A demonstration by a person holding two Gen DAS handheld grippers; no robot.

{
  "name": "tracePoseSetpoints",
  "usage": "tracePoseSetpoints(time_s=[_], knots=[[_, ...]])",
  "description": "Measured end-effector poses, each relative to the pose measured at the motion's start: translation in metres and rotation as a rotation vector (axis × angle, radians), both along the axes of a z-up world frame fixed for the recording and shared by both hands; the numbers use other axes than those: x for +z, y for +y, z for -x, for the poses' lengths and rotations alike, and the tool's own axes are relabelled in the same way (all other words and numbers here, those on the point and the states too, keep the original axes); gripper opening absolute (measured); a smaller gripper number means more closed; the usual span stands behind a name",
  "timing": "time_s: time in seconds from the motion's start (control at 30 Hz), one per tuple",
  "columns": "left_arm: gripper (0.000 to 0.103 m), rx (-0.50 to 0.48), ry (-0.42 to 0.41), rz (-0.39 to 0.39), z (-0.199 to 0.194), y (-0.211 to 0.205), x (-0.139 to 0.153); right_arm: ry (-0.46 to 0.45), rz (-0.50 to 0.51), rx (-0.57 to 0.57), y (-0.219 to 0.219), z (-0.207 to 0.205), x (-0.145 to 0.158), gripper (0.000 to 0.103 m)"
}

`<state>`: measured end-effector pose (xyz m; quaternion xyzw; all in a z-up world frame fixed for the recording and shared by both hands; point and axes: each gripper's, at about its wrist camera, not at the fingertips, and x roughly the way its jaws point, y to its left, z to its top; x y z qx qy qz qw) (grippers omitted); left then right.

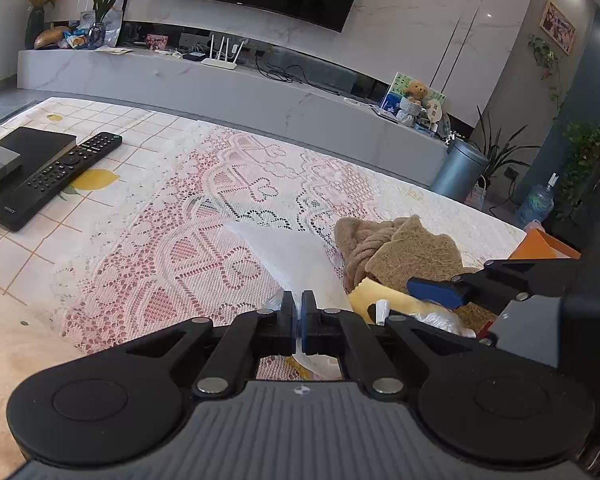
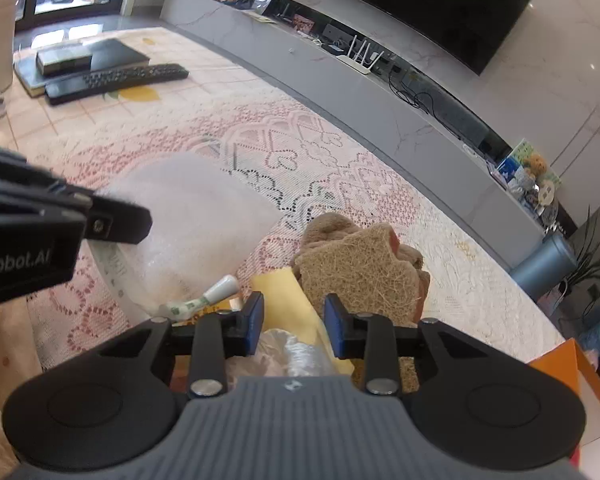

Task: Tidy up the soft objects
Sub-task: 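Grasp the white tissue with the left gripper while the right grasps the yellow cloth, then carry tissue and yellow cloth into the box and open both grippers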

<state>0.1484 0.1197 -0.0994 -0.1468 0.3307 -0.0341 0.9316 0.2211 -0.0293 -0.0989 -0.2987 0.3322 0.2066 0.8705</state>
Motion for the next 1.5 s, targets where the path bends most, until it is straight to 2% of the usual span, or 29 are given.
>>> tracePoseSetpoints(time_s=[0.13, 0.2, 0.23, 0.57, 0.73, 0.9, 1.1, 1.23, 1.5], knots=[[0.002, -0.001, 0.001, 0.011, 0.001, 0.002, -0.001, 0.035, 0.022, 0.007, 0.007, -0.001, -0.005, 0.020], [0.002, -0.001, 0.002, 0.014, 0.001, 0.002, -0.001, 0.044, 0.010, 0.004, 0.007, -0.001, -0.004, 0.002], [0.002, -0.002, 0.000, 0.015, 0.001, 0.002, -0.001, 0.045, 0.005, 0.006, 0.007, -0.001, -0.002, 0.000], [0.002, -0.027, -0.058, 0.015, 0.011, 0.000, 0.005, 0.056, -0.096, -0.028, -0.004, 0.003, 0.034, 0.000], [0.002, -0.059, -0.091, 0.039, 0.018, -0.001, 0.012, 0.124, -0.249, -0.099, -0.037, 0.005, 0.061, 0.000], [0.002, -0.098, -0.093, 0.071, 0.036, -0.009, 0.021, 0.214, -0.442, -0.197, -0.078, 0.019, 0.070, 0.000], [0.002, -0.104, -0.093, 0.100, 0.058, -0.017, 0.033, 0.222, -0.598, -0.285, -0.113, 0.055, 0.074, 0.000], [0.002, -0.114, -0.101, 0.050, 0.071, -0.032, 0.049, 0.195, -0.677, -0.315, -0.129, 0.080, 0.083, 0.000], [0.001, -0.163, -0.155, -0.095, 0.089, -0.071, 0.080, 0.060, -0.763, -0.325, -0.166, 0.120, 0.116, 0.000]])
